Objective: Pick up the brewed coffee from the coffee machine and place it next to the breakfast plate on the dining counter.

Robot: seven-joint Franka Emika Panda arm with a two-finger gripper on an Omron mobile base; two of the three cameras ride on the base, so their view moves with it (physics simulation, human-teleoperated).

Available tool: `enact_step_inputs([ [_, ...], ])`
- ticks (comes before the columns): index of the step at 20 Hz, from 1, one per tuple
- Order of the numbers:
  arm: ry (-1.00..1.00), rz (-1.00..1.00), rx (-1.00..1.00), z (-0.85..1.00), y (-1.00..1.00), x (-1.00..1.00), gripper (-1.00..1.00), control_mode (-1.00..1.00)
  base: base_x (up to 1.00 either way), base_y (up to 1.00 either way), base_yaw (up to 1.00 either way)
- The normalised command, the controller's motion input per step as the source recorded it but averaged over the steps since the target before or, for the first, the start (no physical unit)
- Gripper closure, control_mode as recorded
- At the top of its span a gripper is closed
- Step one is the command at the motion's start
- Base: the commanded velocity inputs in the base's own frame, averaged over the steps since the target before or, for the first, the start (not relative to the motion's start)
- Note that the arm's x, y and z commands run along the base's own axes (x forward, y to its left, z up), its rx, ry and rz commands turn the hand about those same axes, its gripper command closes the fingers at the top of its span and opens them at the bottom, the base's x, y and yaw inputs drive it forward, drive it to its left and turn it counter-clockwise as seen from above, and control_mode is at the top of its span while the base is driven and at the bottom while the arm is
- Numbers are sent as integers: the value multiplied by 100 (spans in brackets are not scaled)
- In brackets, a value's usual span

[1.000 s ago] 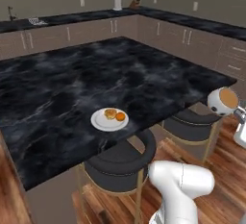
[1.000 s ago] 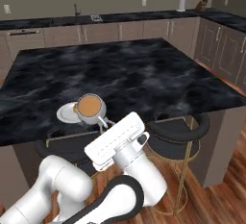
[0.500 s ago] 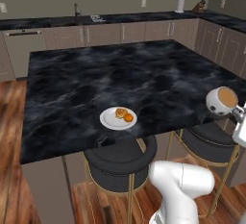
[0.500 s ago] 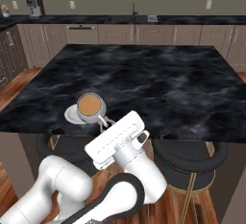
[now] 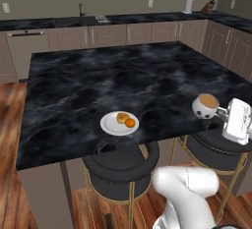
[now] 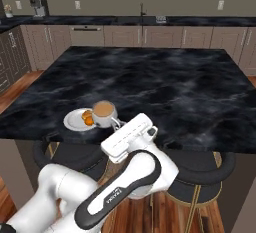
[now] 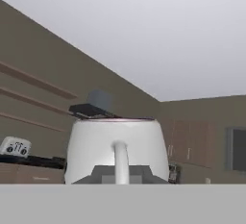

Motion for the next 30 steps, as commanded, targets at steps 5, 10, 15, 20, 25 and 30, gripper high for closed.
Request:
enact_step_inputs([
  [5,5,9,-8,-59,10,100,100,-100,0,0,0],
  [10,0,14,-2,-59,2,96,100,-100,0,0,0],
  [15,0,19,-6,-59,0,58,100,-100,0,0,0],
  [20,4,12,-8,-49,3,68,100,-100,0,0,0],
  [25,6,5,-3,-39,1,58,100,-100,0,0,0],
  [30,7,0,-8,-51,19,47,100,-100,0,0,0],
])
